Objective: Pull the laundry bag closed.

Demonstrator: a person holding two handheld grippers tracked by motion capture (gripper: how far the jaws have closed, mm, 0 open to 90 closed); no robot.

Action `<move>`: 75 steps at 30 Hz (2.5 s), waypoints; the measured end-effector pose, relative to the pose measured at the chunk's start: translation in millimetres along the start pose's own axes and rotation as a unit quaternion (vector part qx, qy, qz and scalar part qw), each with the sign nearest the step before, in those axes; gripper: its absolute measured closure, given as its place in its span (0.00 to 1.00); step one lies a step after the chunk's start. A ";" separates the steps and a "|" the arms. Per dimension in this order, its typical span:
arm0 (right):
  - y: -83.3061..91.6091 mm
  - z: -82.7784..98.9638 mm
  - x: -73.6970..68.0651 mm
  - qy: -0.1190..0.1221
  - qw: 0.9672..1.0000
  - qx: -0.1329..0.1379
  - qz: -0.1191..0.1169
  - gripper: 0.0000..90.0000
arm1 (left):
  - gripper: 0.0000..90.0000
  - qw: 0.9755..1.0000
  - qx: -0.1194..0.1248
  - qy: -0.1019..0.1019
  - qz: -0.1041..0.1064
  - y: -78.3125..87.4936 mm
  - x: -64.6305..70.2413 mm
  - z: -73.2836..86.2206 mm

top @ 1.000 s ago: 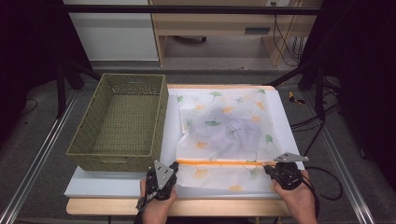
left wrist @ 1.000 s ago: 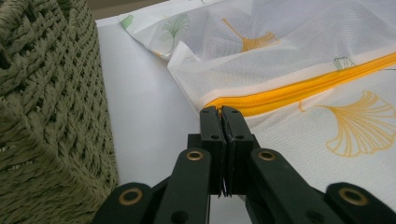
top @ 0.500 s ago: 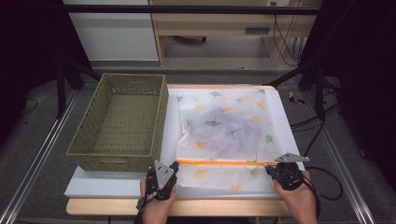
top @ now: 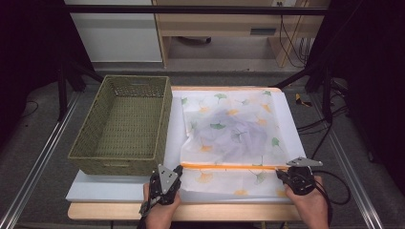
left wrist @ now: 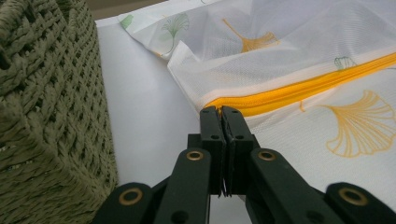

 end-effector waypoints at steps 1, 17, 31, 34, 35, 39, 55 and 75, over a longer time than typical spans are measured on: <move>-0.2 0.2 0.9 -0.002 1.000 0.001 0.000 1.00 | 0.98 1.000 -0.001 0.000 0.001 0.1 -0.4 0.1; 2.1 8.8 19.3 -0.027 1.000 -0.001 0.002 1.00 | 0.98 1.000 -0.001 0.000 0.000 -0.2 -0.6 0.3; 2.7 13.4 28.9 -0.039 0.999 -0.004 -0.002 1.00 | 0.98 1.000 -0.003 0.001 0.000 -1.3 -0.5 1.4; 2.5 13.5 30.2 -0.036 0.999 -0.002 -0.004 1.00 | 0.98 1.000 -0.003 0.000 -0.001 -1.4 -0.3 1.5; 2.5 13.6 30.4 -0.038 0.999 -0.002 -0.003 1.00 | 0.98 1.000 -0.003 0.000 0.000 -1.5 -0.3 1.4; 3.1 14.5 32.1 -0.042 0.999 -0.004 -0.002 1.00 | 0.98 1.000 -0.003 -0.001 0.000 -1.5 0.1 1.5; 3.0 15.2 36.1 -0.049 0.999 -0.004 -0.007 1.00 | 0.98 1.000 -0.004 0.001 0.002 -1.9 -0.9 1.2; 3.7 15.6 39.2 -0.052 0.999 -0.002 -0.005 1.00 | 0.98 1.000 -0.005 -0.001 0.002 -2.4 0.0 1.4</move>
Point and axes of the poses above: each handheld gripper's, and its own axes: y roughly backward along the jaws, z roughly out of its underside, x roughly to its right, the point moved 6 cm from there along -y, roughly forward along the jaws, and after that the axes turned 13 degrees about -x, right-handed, at the moved point
